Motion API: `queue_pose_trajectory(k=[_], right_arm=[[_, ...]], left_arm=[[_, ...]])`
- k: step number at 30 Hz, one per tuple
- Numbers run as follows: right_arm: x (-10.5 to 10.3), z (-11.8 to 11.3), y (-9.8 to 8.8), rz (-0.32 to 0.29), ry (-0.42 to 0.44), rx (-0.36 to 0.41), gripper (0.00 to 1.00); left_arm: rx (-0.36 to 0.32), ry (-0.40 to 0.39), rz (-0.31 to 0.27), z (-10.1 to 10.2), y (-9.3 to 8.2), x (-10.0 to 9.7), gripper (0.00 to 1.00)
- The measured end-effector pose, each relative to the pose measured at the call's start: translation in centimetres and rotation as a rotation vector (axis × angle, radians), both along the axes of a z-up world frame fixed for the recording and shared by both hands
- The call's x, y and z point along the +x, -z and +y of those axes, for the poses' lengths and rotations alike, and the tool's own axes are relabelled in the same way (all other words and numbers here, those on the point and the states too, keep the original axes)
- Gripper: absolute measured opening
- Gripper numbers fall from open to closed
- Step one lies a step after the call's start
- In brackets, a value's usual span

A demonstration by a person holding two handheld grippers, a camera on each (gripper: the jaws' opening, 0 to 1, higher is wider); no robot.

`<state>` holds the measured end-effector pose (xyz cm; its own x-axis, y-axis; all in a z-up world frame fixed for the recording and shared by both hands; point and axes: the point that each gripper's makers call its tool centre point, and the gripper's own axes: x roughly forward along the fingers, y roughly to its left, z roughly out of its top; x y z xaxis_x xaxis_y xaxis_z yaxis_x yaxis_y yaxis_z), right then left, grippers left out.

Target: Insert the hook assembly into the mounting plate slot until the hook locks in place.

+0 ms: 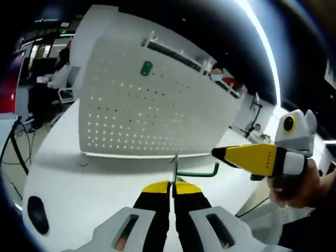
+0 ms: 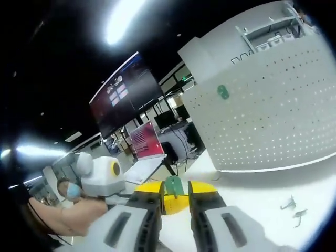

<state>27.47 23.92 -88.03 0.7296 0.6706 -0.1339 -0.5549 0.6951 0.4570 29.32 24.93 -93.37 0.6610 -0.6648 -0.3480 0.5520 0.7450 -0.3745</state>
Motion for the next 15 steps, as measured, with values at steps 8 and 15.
queue_pose_trajectory(k=[8, 15], right_arm=[[-0.2, 1.0, 0.5, 0.008, -0.030, 0.010, 0.12], [-0.1, 0.6, 0.7, 0.010, -0.029, -0.005, 0.03]], left_arm=[[-0.026, 0.029, -0.043, -1.3, -0.7, -0.6, 0.01], [-0.005, 0.043, -0.144, -1.7, -2.1, -0.4, 0.01]])
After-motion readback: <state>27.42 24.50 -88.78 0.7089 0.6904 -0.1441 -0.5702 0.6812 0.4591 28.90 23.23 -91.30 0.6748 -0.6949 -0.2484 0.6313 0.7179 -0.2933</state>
